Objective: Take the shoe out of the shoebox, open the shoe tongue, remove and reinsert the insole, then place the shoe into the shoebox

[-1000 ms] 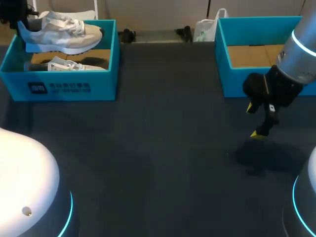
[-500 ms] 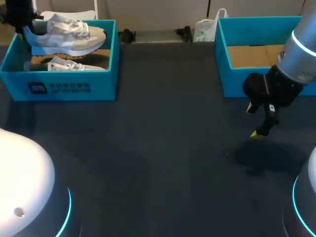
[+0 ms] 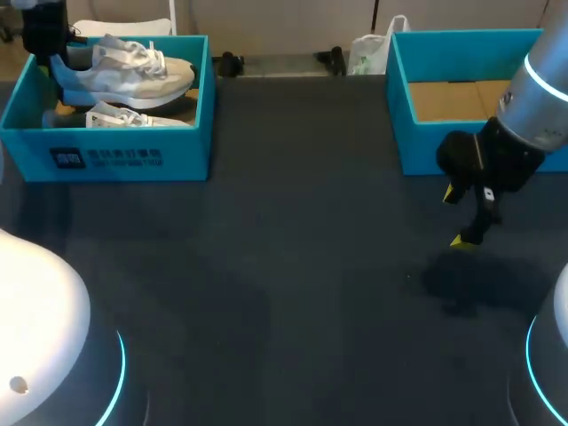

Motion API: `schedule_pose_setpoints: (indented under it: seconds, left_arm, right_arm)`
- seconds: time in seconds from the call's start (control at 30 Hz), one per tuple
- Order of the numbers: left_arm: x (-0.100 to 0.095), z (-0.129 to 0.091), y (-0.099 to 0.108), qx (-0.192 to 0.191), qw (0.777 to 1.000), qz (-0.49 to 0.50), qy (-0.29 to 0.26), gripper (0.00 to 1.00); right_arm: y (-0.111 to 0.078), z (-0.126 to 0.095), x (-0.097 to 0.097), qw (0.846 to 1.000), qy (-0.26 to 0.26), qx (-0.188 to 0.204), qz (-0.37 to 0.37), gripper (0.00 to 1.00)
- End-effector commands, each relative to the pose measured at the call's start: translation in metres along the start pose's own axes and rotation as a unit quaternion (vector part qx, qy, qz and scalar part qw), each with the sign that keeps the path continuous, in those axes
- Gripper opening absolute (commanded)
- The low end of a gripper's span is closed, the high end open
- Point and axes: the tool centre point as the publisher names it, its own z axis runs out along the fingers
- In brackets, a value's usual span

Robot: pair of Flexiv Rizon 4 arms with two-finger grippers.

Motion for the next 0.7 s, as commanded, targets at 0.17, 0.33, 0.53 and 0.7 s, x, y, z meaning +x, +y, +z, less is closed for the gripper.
schedule_pose_setpoints:
  seconds: [0.17, 0.33, 0.53, 0.7]
  left_arm:
    - [-0.003, 0.014, 0.005, 0.005, 1.0, 0.002, 0.004, 0.0]
    - [-0.008, 0.024, 0.013, 0.013, 1.0, 0.003, 0.004, 0.0]
    - [-0.013, 0.033, 0.023, 0.027, 1.0, -0.006, 0.01, 0.0]
    - [-0.015, 0.038, 0.025, 0.033, 0.999, -0.005, 0.008, 0.0]
  right_arm:
    - [0.0, 0.0, 0.0, 1.0, 0.0, 0.001, 0.0, 1.0]
    - [0.0, 0.0, 0.0, 1.0, 0.0, 0.001, 0.0, 1.0]
    - [0.0, 0.0, 0.0, 1.0, 0.0, 0.001, 0.0, 1.0]
    - [0.0, 0.0, 0.0, 1.0, 0.0, 0.001, 0.0, 1.0]
